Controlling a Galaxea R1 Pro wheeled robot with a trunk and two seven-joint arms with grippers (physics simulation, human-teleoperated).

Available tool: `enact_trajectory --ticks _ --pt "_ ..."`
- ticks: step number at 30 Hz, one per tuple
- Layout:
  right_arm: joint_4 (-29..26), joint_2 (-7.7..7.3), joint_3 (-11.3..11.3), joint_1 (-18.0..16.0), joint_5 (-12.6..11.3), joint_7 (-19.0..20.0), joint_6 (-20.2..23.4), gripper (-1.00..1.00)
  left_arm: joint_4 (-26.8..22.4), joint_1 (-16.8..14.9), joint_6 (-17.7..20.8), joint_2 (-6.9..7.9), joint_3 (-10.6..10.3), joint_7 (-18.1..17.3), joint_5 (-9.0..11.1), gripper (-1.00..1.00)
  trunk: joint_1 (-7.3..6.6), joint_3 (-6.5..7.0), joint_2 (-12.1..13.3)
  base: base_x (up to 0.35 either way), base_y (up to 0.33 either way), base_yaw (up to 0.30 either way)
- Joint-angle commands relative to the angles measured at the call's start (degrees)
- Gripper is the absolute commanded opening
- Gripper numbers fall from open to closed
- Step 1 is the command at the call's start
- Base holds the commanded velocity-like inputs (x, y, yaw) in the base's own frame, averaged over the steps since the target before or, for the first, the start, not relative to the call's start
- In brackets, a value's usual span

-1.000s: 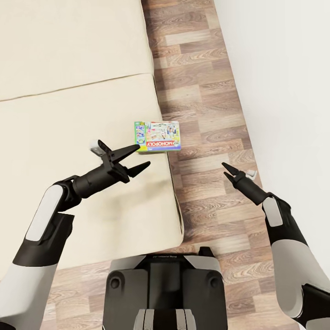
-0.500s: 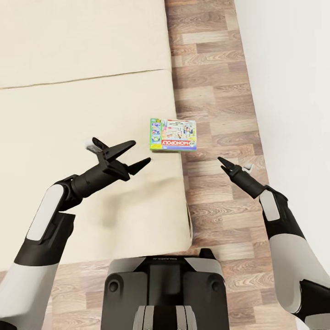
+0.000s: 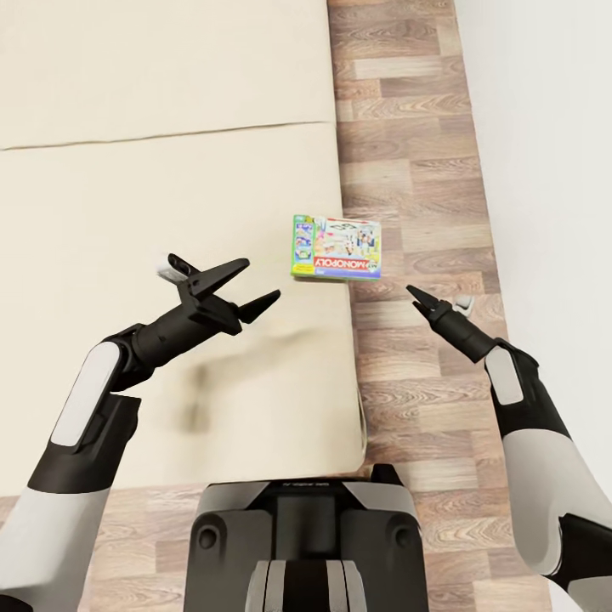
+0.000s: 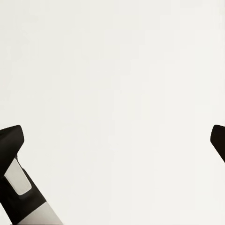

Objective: Put all the toys in the child's room - the three board games (two on the bed and one on the table), the two jigsaw puzzles on the table, and the tennis ball on the table - inside the toy box on the table in the child's room.

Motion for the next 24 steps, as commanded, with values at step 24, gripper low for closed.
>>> enact_trajectory --ticks 24 --pt "-0.44 -3.04 -0.24 -2.12 -0.79 0.00 0.88 1.00 0.03 0.21 -0.12 -0.19 -0.13 -0.44 -0.35 1.00 1.11 -0.92 -2.04 0.000 0.000 0.008"
